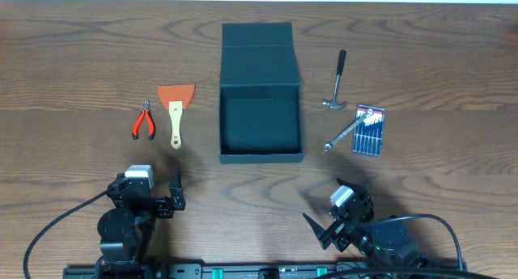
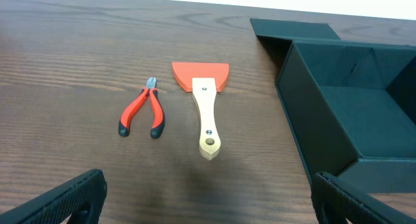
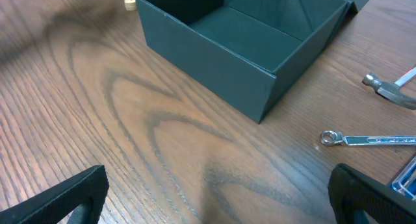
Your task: Pack container
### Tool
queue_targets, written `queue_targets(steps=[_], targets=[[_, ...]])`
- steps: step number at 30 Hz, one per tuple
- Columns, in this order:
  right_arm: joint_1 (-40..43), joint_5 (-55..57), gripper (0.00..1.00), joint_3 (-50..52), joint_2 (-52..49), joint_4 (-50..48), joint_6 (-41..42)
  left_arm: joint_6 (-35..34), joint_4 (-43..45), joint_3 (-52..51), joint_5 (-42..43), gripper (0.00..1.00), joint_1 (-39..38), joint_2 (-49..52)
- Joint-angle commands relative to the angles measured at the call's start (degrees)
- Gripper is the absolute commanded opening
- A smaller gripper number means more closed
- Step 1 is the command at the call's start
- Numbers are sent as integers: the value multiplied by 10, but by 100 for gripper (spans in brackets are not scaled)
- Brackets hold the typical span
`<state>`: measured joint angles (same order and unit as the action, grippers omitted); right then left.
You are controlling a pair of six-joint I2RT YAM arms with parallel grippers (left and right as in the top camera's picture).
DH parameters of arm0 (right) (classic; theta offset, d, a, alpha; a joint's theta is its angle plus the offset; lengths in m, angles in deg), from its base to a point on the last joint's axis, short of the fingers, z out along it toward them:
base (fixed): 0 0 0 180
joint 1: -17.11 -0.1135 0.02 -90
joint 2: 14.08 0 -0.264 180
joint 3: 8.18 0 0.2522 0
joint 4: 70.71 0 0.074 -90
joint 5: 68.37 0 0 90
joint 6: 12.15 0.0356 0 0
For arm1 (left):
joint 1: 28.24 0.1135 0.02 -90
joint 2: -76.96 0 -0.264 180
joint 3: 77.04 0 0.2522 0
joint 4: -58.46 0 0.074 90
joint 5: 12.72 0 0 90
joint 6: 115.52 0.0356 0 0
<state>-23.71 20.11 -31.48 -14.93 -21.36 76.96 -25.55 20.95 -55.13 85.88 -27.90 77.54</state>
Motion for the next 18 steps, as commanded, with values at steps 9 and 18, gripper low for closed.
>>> queue_targets(steps=[9, 18], targets=[[3, 30, 99, 7, 5, -25, -46, -1, 0, -12, -3, 98, 3, -2], [3, 19, 99, 7, 5, -13, 477, -1, 0, -12, -3, 98, 3, -2]])
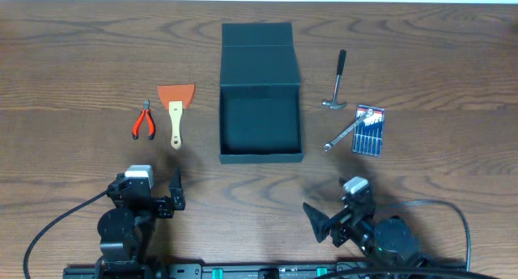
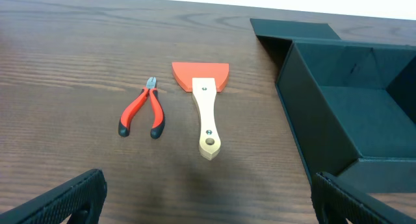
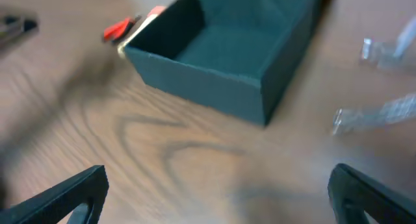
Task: Pack container
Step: 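Reach the right gripper to the silver wrench and grasp it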
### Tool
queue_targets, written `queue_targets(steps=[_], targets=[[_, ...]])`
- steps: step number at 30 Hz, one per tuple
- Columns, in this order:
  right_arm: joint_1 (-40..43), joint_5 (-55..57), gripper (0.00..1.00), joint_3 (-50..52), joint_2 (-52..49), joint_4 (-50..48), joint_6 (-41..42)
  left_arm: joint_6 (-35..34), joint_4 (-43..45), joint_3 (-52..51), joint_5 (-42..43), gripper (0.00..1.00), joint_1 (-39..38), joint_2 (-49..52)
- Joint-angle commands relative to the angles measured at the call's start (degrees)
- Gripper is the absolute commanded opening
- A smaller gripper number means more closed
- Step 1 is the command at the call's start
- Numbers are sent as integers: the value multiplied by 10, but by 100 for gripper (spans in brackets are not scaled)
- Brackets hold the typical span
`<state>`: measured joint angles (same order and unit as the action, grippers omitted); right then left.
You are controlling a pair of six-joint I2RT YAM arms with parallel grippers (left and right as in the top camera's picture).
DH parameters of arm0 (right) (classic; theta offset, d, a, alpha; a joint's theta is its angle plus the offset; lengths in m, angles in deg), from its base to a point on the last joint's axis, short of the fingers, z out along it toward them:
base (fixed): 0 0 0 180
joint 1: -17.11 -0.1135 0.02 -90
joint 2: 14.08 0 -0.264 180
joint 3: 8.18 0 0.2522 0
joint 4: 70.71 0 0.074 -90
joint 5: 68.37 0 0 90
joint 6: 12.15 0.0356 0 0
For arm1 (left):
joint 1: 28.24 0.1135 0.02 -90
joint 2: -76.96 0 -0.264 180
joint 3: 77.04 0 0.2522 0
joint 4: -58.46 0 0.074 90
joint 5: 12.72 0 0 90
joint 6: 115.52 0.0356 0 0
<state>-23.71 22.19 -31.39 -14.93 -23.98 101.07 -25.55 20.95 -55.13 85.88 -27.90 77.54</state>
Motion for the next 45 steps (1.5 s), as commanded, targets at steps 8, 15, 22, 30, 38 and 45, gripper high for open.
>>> queue_targets(steps=[8, 15, 22, 30, 38, 45], targets=[[17, 14, 99, 6, -2, 3, 260, -1, 0, -12, -3, 99, 3, -2], [99, 17, 99, -52, -89, -31, 238, -1, 0, -12, -3, 98, 3, -2], [174, 5, 99, -177, -262, 3, 191, -1, 0, -12, -3, 98, 3, -2], [189, -3, 99, -270, -420, -14, 191, -1, 0, -12, -3, 99, 3, -2], [211, 25, 99, -276, -485, -96, 211, -1, 0, -12, -3, 98, 3, -2], [282, -38, 99, -365, -647, -27, 227, -1, 0, -12, -3, 99, 3, -2]])
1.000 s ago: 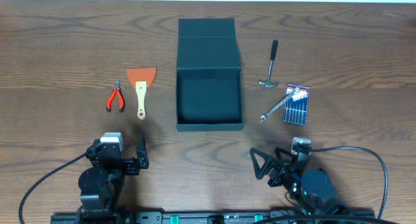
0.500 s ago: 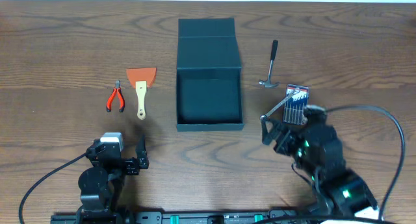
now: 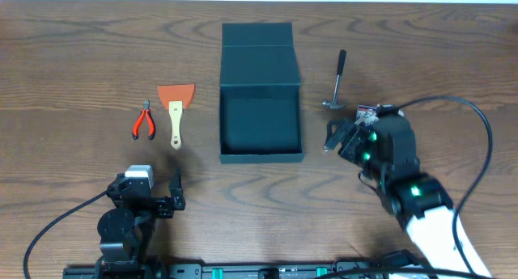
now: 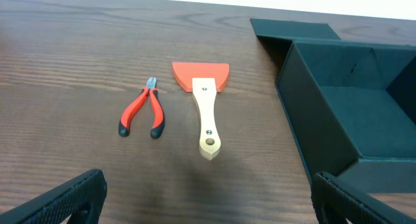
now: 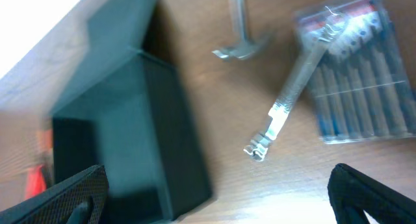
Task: Pack container
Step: 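Reach the right gripper to the silver wrench and grasp it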
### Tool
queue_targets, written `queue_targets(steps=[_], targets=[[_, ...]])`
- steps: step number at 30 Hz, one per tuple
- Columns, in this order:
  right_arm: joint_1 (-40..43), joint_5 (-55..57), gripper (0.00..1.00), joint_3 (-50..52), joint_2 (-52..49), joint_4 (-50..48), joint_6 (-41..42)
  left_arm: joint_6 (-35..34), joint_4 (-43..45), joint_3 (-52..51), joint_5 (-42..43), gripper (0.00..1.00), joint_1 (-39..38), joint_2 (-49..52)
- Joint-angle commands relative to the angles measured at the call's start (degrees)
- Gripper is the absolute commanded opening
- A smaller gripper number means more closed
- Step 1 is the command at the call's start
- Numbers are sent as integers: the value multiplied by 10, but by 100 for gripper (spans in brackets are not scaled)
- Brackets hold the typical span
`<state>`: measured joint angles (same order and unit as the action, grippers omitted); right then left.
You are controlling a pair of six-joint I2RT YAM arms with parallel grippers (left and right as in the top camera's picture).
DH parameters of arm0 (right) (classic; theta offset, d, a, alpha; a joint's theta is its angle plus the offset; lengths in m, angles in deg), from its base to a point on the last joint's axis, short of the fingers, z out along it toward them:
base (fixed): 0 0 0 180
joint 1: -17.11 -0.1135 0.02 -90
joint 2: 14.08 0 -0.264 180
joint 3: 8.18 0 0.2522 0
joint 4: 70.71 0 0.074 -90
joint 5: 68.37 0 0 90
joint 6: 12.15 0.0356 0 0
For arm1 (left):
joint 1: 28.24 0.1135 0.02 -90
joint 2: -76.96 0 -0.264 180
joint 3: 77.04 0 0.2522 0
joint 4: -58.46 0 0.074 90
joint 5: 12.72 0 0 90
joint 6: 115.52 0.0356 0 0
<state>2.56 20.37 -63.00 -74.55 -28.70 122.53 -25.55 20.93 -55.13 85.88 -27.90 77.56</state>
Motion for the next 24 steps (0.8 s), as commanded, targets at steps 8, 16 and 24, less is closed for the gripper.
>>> queue_targets(steps=[8, 16, 24], targets=[[25, 12, 92, -252, -256, 203, 51, -1, 0, -12, -3, 98, 3, -3], [20, 24, 81, -300, -355, 213, 105, -1, 0, -12, -3, 99, 3, -3], [14, 41, 78, -300, -401, 198, 110, -1, 0, -12, -3, 99, 3, -3]])
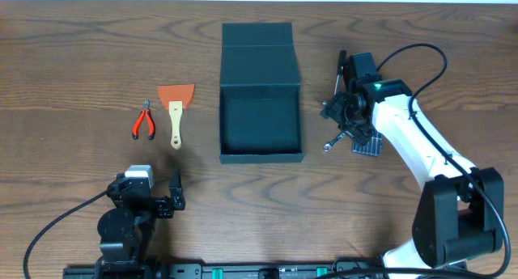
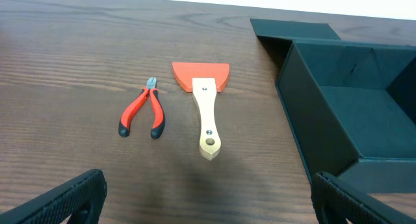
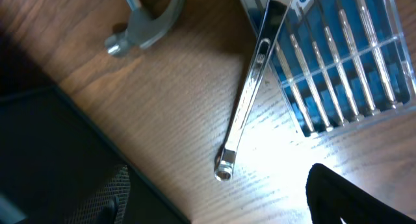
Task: Pack container
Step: 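Reach the right gripper to the silver wrench and grasp it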
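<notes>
An open dark box [image 1: 261, 117] stands mid-table with its lid flap folded back. Left of it lie red pliers [image 1: 145, 121] and an orange scraper [image 1: 175, 113] with a wooden handle; both also show in the left wrist view, pliers [image 2: 142, 112] and scraper [image 2: 205, 110]. On the box's right lie a hammer [image 1: 336, 81], a wrench [image 3: 250, 100] and a blue screwdriver set [image 3: 338, 62]. My right gripper [image 3: 224, 198] hangs open low over the wrench's near end, by the box wall [image 3: 45, 152]. My left gripper [image 2: 208, 204] is open near the front edge, holding nothing.
The hammer head [image 3: 146, 26] lies just beyond the wrench. The wrench rests partly on the screwdriver set. The right arm's cable [image 1: 421, 57] loops over the table's right side. Bare wood [image 1: 243, 190] lies between the box and the front edge.
My right gripper has moved a little toward the back of the table and come lower over the wrench, which now looks much larger in its view. The left arm has not moved.
My right gripper first sat open near the front edge, facing the box. It then turned at that spot, then was out over the tools right of the box. Now it hangs low over the wrench. The left gripper stayed open and still throughout; no tool has moved.
</notes>
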### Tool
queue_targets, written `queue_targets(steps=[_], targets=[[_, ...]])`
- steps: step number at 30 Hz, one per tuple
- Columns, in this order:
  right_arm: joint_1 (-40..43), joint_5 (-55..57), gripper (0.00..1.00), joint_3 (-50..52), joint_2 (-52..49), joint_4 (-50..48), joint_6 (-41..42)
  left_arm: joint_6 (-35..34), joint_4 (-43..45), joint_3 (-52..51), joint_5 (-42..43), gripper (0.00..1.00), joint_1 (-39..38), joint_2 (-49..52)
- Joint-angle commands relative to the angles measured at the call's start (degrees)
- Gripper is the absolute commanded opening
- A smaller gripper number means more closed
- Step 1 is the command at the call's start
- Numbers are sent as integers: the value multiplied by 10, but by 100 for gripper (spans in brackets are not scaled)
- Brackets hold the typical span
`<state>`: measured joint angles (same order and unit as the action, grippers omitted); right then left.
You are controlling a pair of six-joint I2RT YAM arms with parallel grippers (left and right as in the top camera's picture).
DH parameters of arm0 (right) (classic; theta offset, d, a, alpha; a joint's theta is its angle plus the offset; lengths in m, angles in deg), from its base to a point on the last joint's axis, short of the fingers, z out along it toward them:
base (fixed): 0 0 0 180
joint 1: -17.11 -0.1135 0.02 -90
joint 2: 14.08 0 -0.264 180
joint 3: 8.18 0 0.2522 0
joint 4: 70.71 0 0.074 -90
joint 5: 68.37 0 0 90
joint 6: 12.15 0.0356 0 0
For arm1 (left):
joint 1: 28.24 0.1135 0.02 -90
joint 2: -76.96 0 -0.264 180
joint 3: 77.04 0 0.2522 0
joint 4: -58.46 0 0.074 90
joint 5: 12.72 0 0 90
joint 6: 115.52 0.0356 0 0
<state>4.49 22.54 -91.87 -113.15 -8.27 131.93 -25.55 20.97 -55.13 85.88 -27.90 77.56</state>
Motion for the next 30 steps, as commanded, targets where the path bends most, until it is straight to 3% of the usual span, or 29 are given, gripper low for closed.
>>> queue_targets(steps=[1, 16, 30], targets=[[-6, 19, 77, -11, -19, -9, 16, -1, 0, -12, -3, 98, 3, -3], [-9, 38, 61, -11, -77, -43, 16, -1, 0, -12, -3, 98, 3, -3], [-10, 57, 56, -11, -118, -57, 16, -1, 0, -12, -3, 99, 3, -3]])
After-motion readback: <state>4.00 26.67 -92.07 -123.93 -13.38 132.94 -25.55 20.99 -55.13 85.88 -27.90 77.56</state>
